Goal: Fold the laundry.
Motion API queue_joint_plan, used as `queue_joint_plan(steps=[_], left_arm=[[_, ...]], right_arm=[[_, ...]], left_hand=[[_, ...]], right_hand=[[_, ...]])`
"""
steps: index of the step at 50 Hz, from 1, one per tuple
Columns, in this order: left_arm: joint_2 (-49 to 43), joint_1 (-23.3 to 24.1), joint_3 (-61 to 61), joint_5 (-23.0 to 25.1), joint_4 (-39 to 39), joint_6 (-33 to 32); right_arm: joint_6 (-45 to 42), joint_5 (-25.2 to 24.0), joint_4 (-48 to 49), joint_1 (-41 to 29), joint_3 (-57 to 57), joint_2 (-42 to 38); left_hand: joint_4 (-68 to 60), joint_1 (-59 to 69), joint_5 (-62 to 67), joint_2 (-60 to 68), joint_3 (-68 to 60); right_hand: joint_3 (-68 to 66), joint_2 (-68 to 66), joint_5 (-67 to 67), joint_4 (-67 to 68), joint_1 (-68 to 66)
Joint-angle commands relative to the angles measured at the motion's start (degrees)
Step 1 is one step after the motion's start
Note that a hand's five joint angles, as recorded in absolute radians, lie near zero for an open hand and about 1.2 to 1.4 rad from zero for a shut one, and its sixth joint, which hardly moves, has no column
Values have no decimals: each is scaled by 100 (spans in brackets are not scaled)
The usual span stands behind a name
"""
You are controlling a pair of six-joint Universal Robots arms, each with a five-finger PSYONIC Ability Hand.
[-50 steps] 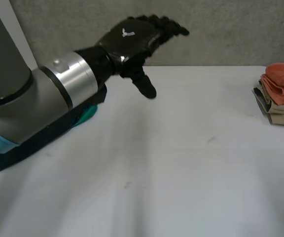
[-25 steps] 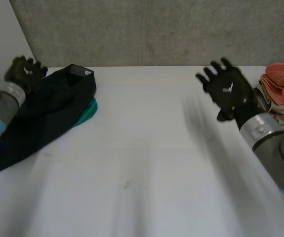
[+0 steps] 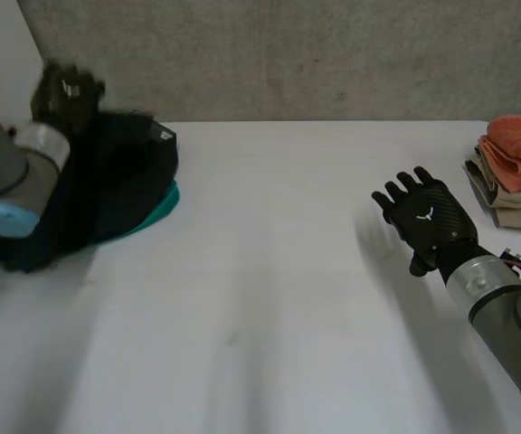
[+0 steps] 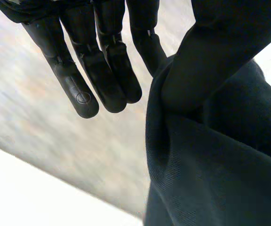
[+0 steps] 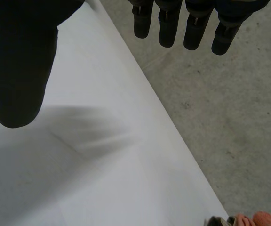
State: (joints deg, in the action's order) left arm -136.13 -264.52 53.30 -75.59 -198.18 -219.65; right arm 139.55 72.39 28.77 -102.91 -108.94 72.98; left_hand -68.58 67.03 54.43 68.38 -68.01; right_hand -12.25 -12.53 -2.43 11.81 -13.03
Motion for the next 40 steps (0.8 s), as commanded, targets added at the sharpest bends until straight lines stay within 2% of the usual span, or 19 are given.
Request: queue_joint_plan(steps=[1,6,10,13,19,23,25,26,31,36,37,40], left_arm=[[2037,822,954,9,-783,1722],[2749,1611,1428,71,-783,2855],[2794,2174,1613,115,-783,3208],[2698,2386,1719,115,-748,3209],[1688,3001,2062,132,-371,3130],[1222,3406,2036,123,156,2639],[1151,3485,2053,123,384,2323],[1151,3521,2071,63,612,1991],[1606,3512,2141,-192,1167,1530],[2424,3547,2588,-772,1361,1881],[2721,3556,2807,-1078,1352,2030],[3136,3547,3194,-1571,1361,2224]], right_arm=[[37,38,5,52,13,50],[72,47,-3,192,13,111],[99,56,-3,385,4,234],[116,91,5,517,4,305],[414,390,5,887,39,516],[705,452,-12,1045,92,577],[836,417,-56,1045,110,604],[854,408,-65,1045,127,604],[872,416,-530,984,320,604],[925,408,-1373,686,628,604],[916,416,-1670,485,776,604],[925,417,-2120,237,962,595]], left_hand=[[-1142,1297,1557,1162,-1199],[-1142,1297,1557,1162,-1199],[-1142,1297,1557,1162,-1199],[-1142,1297,1557,1162,-1199],[-1142,1297,1557,1162,-1199],[-1128,1283,1543,1147,-1184],[2370,-2214,-1954,-2350,2313],[5002,-4847,-4587,-4983,4946],[5416,-5261,-5001,-5396,5359],[5433,-5278,-5017,-5413,5376],[5416,-5261,-5001,-5396,5359],[5383,-5227,-4967,-5363,5326]], right_hand=[[225,253,243,-181,303],[225,253,243,-181,303],[225,253,243,-181,303],[225,253,243,-181,303],[225,253,243,-181,303],[225,253,243,-181,303],[225,253,243,-181,303],[225,253,243,-181,303],[225,253,243,-181,303],[225,253,243,-181,303],[225,253,243,-181,303],[225,253,243,-181,303]])
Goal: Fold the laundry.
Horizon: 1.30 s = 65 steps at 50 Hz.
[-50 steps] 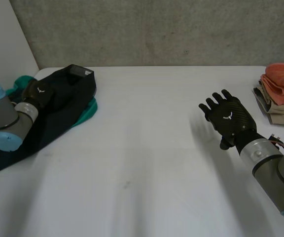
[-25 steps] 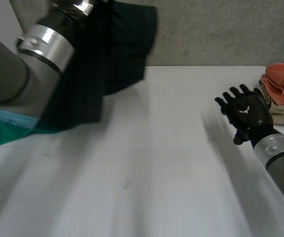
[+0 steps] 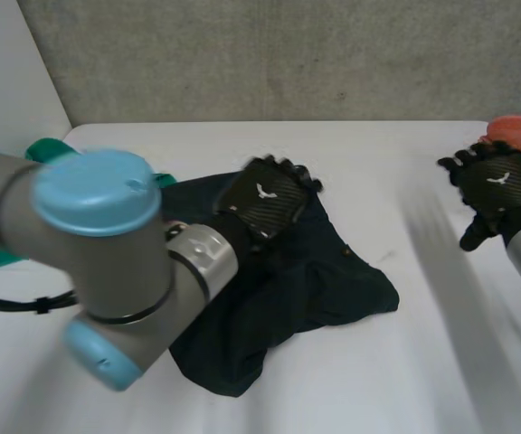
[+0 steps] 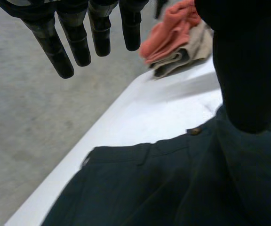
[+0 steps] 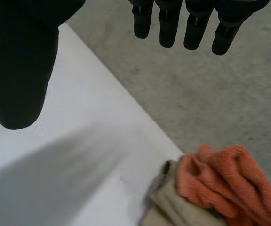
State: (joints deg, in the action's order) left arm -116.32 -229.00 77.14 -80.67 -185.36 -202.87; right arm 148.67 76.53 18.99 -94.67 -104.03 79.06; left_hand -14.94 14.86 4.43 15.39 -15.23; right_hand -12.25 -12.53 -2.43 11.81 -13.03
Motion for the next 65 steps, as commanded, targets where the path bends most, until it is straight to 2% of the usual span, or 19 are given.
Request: queue_joint_plan(steps=[1,5,8,12,16,20,25,29,30,31,32,34,35,37,43,48,53,58,65], left_arm=[[1373,-13,1107,-1404,79,651],[1682,-13,1871,-2004,131,766],[1718,-5,2304,-2146,175,767],[1727,-31,2875,-2146,368,784],[1709,-57,3148,-2129,606,968],[1639,-75,3202,-2006,685,1417],[1297,-119,3123,-1786,597,1865],[910,-75,2929,-1654,509,1944],[857,-58,2894,-1645,500,1944],[822,-40,2868,-1636,483,1944],[760,-14,2815,-1619,448,1944],[690,13,2762,-1619,413,1953],[655,30,2727,-1619,395,1953],[584,74,2648,-1628,307,1953],[908,66,2429,-1733,201,1857],[1874,-57,2068,-1777,333,1760],[2727,-461,1717,-1698,746,1400],[3202,-742,1304,-1488,1325,1022],[2949,-761,1171,-1092,1590,662]], right_arm=[[4,-15,-1421,-700,541,-14],[-13,-77,-1906,-868,612,-75],[4,-112,-1978,-1061,638,-171],[39,-156,-1978,-1237,700,-583],[354,-174,-1960,-1282,796,-1058],[899,-183,-1768,-1334,937,-1515],[1164,-183,-1363,-1431,964,-1719],[1156,-139,-1073,-1563,955,-1868],[1147,-139,-1038,-1580,955,-1877],[1147,-139,-976,-1607,946,-1886],[1147,-139,-950,-1616,937,-1886],[1147,-139,-879,-1607,911,-1877],[1138,-165,-801,-1607,885,-1868],[1094,-174,-739,-1598,858,-1851],[726,-174,-800,-1537,841,-1044],[15,-112,-1150,-1528,981,-226],[-715,-104,-2369,-1440,1472,617],[-848,-130,-3487,-1431,2096,970],[-1208,-182,-4859,-1440,2607,1103]], left_hand=[[-15,23,66,-30,14],[-132,140,183,88,-103],[-451,459,502,407,-422],[-990,998,1041,945,-961],[-974,982,1025,930,-945],[-856,864,907,812,-827],[-789,797,840,745,-760],[-822,830,873,778,-793],[-856,864,907,811,-827],[-906,914,957,862,-877],[-1073,1081,1124,1029,-1044],[-1910,1918,1961,1866,-1881],[-2665,2673,2716,2621,-2636],[-6339,6347,6390,6294,-6310],[-6506,6514,6557,6461,-6477],[-6506,6514,6557,6461,-6477],[-6506,6514,6557,6461,-6477],[-6506,6514,6557,6461,-6477],[-6506,6514,6557,6461,-6477]], right_hand=[[225,253,243,-181,303],[225,253,243,-181,303],[225,253,243,-181,303],[-85,-57,-68,130,-7],[-270,-242,-253,315,-192],[-606,-578,-588,650,-527],[-1481,-1453,-1463,1525,-1402],[-2740,-2712,-2722,2784,-2661],[-3360,-3332,-3342,3404,-3282],[-4848,-4820,-4831,4893,-4770],[-5496,-5468,-5478,5540,-5418],[-6768,-6740,-6750,6812,-6690],[-6775,-6747,-6757,6819,-6697],[-6775,-6747,-6757,6819,-6697],[-6775,-6747,-6757,6819,-6697],[-6775,-6747,-6757,6819,-6697],[-6775,-6747,-6757,6819,-6697],[-6775,-6747,-6757,6819,-6697],[-6775,-6747,-6757,6819,-6697]])
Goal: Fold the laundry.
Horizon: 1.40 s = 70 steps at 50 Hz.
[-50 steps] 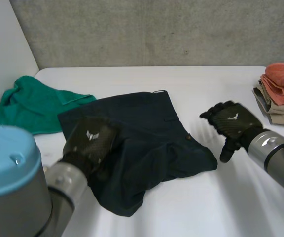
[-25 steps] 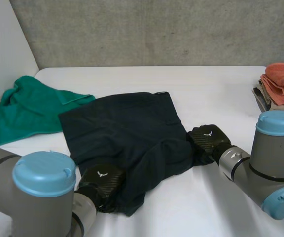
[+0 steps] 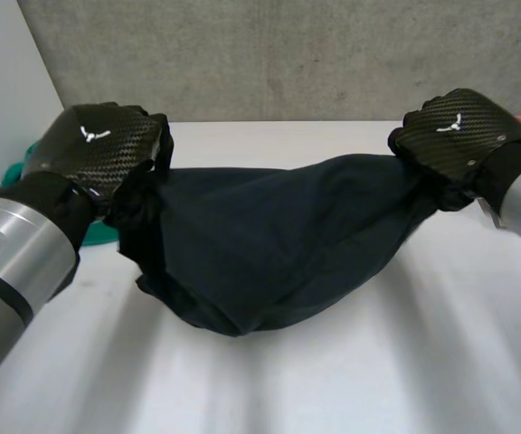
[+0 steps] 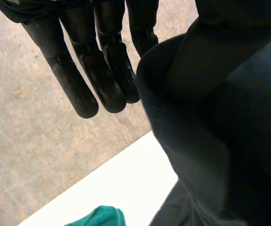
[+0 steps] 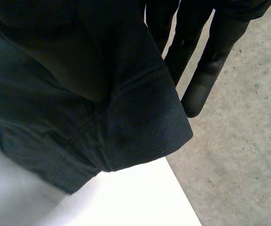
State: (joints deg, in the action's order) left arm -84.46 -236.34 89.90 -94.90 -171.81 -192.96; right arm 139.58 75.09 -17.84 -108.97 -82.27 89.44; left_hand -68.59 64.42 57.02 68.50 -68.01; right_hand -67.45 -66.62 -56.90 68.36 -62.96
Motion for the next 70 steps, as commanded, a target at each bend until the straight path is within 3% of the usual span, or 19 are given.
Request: queue_joint_plan(steps=[1,6,12,16,20,21,25,28,31,43,51,54,55,57,60,61,70], left_arm=[[-342,-35,-96,341,236,-400],[-1534,-70,-384,341,52,-856],[-2679,-193,-1658,332,-853,-919],[-3120,-351,-2906,341,-1784,-910],[-3217,-448,-3909,323,-2970,-840],[-3199,-448,-4119,297,-3399,-779],[-3129,-457,-4244,271,-4061,-620],[-3015,-449,-4183,271,-4036,-585],[-2778,-466,-3841,271,-3799,-559],[-2311,-756,-1354,350,-3008,-216],[-3751,-730,-667,297,-2859,-514],[-4366,-721,-842,253,-2604,-996],[-4446,-712,-886,253,-2560,-1076],[-4544,-703,-974,262,-2472,-1226],[-4500,-668,-1010,332,-2428,-1235],[-4413,-625,-1027,332,-2428,-1235],[-2919,-431,-642,332,-2419,-1235]], right_arm=[[-387,-47,-1265,-19,422,56],[-704,-3,-1442,-81,422,-611],[-108,119,-766,-160,1335,-1894],[595,523,278,-292,2214,-2352],[1149,954,2131,-345,2654,-2388],[1368,1068,2980,-362,2620,-2336],[1712,1183,4705,-380,2270,-2099],[1739,1131,5114,-389,2049,-1887],[1739,1061,4975,-397,1873,-1676],[1634,498,2357,-406,959,-1790],[1187,576,2153,-660,528,-3404],[941,725,2145,-714,536,-3731],[870,805,2144,-731,537,-3759],[808,989,2153,-740,519,-3759],[816,1261,2162,-749,519,-3689],[825,1323,2171,-758,510,-3654],[834,1482,2162,-670,63,-2530]], left_hand=[[-1141,1558,1298,1150,-1199],[-1141,1558,1298,1150,-1199],[-1141,1558,1298,1150,-1199],[-1141,1558,1298,1150,-1199],[-1141,1558,1298,1150,-1199],[-1141,1558,1298,1150,-1199],[-1141,1558,1298,1150,-1199],[-1141,1558,1298,1150,-1199],[-1141,1558,1298,1150,-1199],[-1141,1558,1298,1150,-1199],[-1141,1558,1298,1150,-1199],[-1141,1558,1298,1150,-1199],[-1141,1558,1298,1150,-1199],[-1141,1558,1298,1150,-1199],[2359,-1941,-2202,-2350,2300],[4037,-3620,-3881,-4029,3979],[4054,-3637,-3898,-4046,3996]], right_hand=[[-1255,-1338,-1310,1164,-1704],[-1255,-1338,-1310,1164,-1704],[-1255,-1338,-1310,1164,-1704],[-1255,-1338,-1310,1164,-1704],[-1255,-1338,-1310,1164,-1704],[-1255,-1338,-1310,1164,-1704],[-1255,-1338,-1310,1164,-1704],[-1255,-1338,-1310,1164,-1704],[-1255,-1338,-1310,1164,-1704],[-1255,-1338,-1310,1164,-1704],[-1255,-1338,-1310,1164,-1704],[-1255,-1338,-1310,1164,-1704],[-945,-1028,-1000,853,-1394],[1788,1705,1733,-1880,1339],[5745,5662,5690,-5836,5296],[5745,5662,5690,-5836,5296],[5745,5662,5690,-5836,5296]])
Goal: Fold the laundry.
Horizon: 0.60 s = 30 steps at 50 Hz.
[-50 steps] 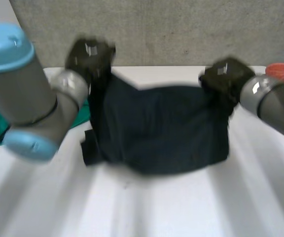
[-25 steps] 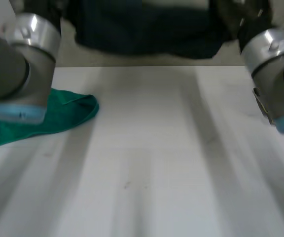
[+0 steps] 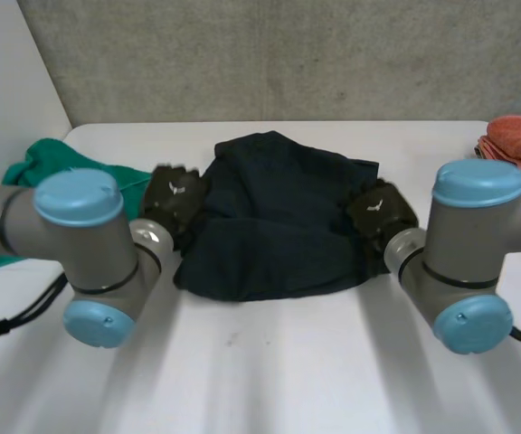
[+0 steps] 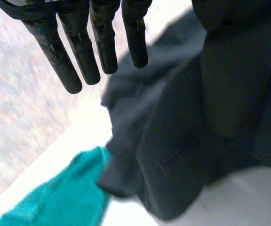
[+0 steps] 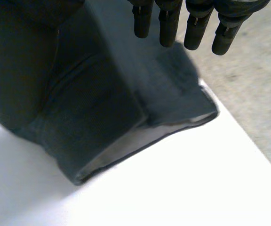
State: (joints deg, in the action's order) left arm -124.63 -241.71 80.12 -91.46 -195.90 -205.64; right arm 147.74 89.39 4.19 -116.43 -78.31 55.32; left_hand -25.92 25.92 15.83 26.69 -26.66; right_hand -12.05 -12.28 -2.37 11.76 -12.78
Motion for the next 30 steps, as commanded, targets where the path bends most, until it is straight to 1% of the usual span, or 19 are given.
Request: queue_joint_plan(steps=[1,5,7,9,11,13,14,15,18,21,25,28,30], left_arm=[[1212,107,407,-12,0,16],[1915,107,960,-3,78,-37],[2239,116,1381,6,218,-46],[2399,116,1655,6,333,-46],[2566,116,2014,15,517,-55],[2610,116,2218,15,632,-55],[2611,116,2306,15,676,-46],[2593,116,2454,23,737,-46],[2506,107,2649,23,729,-37],[2304,107,2676,23,694,-28],[1768,28,2518,23,545,-28],[1416,-25,2307,32,325,-28],[1206,-60,2167,23,159,-46]], right_arm=[[9,60,-50,77,-386,997],[-79,61,-217,86,-685,1446],[-79,17,-489,86,-922,1744],[-96,-1,-682,86,-1045,1920],[-175,-123,-946,94,-1238,2096],[-246,-273,-1052,103,-1388,2167],[-324,-447,-1113,112,-1545,2211],[-342,-528,-1122,112,-1625,2211],[-360,-738,-1096,156,-1906,2229],[-343,-844,-991,261,-2065,2229],[-325,-976,-535,305,-2276,2185],[-325,-1003,45,305,-2373,2010],[-334,-994,493,305,-2373,1729]], left_hand=[[-213,212,221,136,-138],[-263,263,272,186,-189],[-396,396,405,320,-322],[-414,414,423,338,-340],[-448,447,456,371,-374],[-682,682,691,605,-608],[-867,866,875,790,-793],[-1118,1118,1127,1041,-1044],[-1339,1338,1347,1262,-1264],[-1273,1272,1281,1196,-1199],[-1105,1104,1113,1028,-1030],[-484,483,492,407,-410],[21,-21,-12,-98,95]], right_hand=[[205,228,237,-176,278],[205,228,237,-176,278],[205,228,237,-176,278],[205,228,237,-176,278],[205,228,237,-176,278],[-204,-182,-173,233,-132],[-723,-701,-692,752,-651],[-1011,-989,-980,1041,-939],[-1635,-1612,-1604,1664,-1563],[-1821,-1799,-1790,1850,-1749],[-1822,-1799,-1790,1851,-1749],[-1721,-1699,-1690,1750,-1649],[-1620,-1598,-1589,1650,-1548]])
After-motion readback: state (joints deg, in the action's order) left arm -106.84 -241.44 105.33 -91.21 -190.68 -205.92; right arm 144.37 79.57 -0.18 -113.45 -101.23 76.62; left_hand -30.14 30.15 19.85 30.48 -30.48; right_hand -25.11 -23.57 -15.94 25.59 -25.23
